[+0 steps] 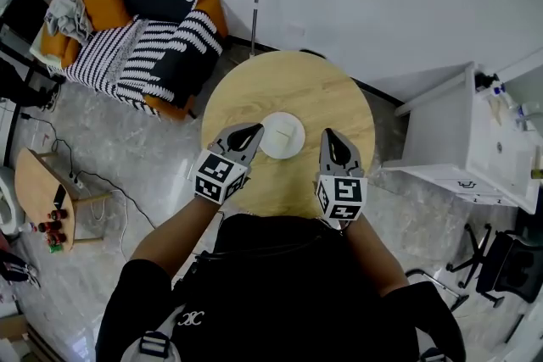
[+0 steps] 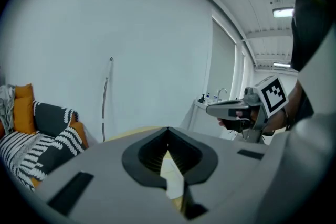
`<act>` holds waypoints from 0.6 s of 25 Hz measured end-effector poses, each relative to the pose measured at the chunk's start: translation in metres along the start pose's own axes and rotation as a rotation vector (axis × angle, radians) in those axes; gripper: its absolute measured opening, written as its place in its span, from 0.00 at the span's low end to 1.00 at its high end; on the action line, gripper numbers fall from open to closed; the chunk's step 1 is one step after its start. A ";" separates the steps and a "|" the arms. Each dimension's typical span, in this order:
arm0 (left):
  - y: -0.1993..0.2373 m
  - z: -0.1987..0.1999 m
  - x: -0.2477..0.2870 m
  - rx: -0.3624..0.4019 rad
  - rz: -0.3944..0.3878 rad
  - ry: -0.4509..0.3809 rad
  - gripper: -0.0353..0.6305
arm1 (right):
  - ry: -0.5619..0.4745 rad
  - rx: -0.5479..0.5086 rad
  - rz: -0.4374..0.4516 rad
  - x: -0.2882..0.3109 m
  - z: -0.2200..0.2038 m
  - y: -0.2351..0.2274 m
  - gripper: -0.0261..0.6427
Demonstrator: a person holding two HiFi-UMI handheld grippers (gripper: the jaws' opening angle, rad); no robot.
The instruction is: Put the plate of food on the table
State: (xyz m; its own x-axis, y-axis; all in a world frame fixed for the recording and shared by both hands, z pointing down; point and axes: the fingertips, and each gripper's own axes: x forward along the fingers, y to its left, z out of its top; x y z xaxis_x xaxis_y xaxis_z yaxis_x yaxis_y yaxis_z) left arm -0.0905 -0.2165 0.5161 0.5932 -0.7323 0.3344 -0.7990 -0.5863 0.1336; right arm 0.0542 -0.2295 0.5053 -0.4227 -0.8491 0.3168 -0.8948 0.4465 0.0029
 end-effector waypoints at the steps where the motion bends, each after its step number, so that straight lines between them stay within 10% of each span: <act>1: 0.000 0.003 -0.002 0.013 0.002 -0.007 0.06 | -0.010 -0.004 -0.005 -0.001 0.003 0.000 0.05; 15: 0.002 0.012 -0.013 -0.046 -0.004 -0.040 0.06 | -0.034 0.010 0.038 -0.009 0.008 0.013 0.05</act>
State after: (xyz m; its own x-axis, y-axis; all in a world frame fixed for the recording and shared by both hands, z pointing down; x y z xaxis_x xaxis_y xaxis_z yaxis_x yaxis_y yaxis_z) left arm -0.0986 -0.2123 0.5004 0.5993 -0.7437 0.2962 -0.7996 -0.5734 0.1782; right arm 0.0453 -0.2186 0.4945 -0.4606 -0.8410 0.2839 -0.8795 0.4755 -0.0182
